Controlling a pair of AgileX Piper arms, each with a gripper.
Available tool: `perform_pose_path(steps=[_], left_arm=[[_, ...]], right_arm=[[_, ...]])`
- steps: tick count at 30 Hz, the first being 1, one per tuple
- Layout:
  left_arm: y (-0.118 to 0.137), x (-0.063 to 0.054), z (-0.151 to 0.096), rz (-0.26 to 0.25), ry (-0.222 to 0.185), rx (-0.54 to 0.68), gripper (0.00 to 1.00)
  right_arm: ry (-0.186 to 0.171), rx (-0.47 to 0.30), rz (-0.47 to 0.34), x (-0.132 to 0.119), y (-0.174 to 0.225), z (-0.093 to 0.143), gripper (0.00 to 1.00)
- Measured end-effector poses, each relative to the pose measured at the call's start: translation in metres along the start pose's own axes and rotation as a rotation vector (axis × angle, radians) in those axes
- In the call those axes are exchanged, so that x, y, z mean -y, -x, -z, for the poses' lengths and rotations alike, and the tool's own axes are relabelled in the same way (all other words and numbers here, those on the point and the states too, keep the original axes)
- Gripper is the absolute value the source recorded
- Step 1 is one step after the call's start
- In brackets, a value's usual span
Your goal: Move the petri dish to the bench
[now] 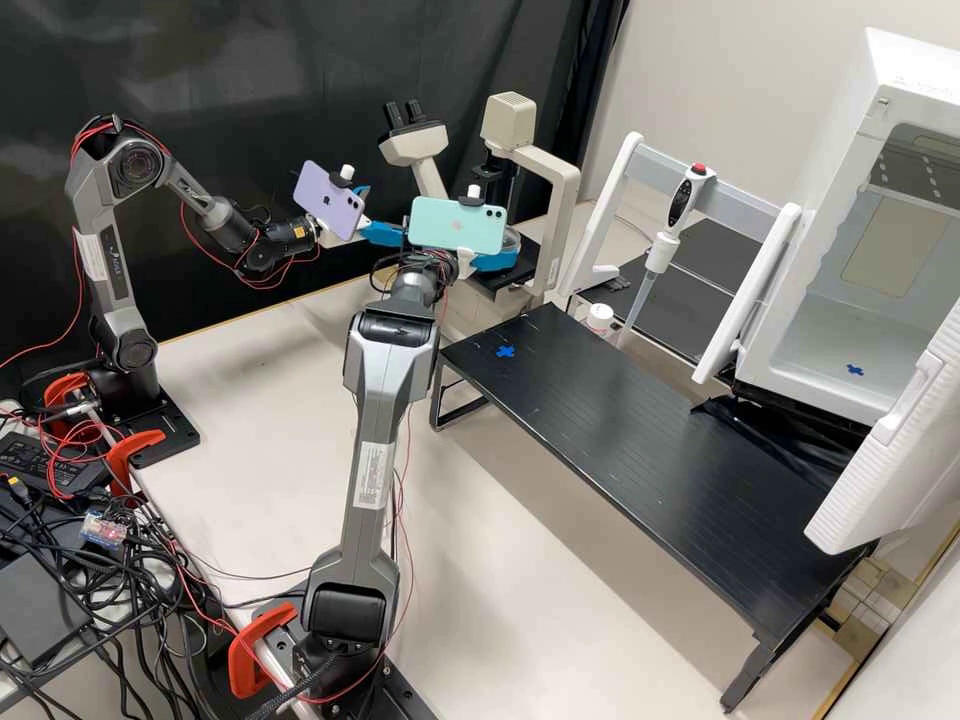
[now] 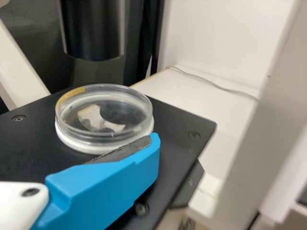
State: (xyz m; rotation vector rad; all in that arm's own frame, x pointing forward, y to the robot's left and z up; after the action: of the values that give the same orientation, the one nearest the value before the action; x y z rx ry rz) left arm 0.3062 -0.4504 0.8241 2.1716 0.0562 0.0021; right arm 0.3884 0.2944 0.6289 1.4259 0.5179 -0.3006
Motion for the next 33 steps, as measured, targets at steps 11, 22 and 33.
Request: perform_pose_path(steps=[11,22,33], left_arm=[[0.000,0.000,0.000,0.000,-0.001,0.001,1.00],[0.000,0.000,0.000,0.000,-0.001,0.001,1.00],[0.000,0.000,0.000,0.000,-0.001,0.001,1.00]], right_arm=[[-0.073,-0.048,-0.044,-0.021,0.026,0.014,1.00],[0.012,-0.016,-0.071,-0.015,0.012,0.022,1.00],[0.002,0.013,-0.056,-0.008,-0.010,0.023,1.00]])
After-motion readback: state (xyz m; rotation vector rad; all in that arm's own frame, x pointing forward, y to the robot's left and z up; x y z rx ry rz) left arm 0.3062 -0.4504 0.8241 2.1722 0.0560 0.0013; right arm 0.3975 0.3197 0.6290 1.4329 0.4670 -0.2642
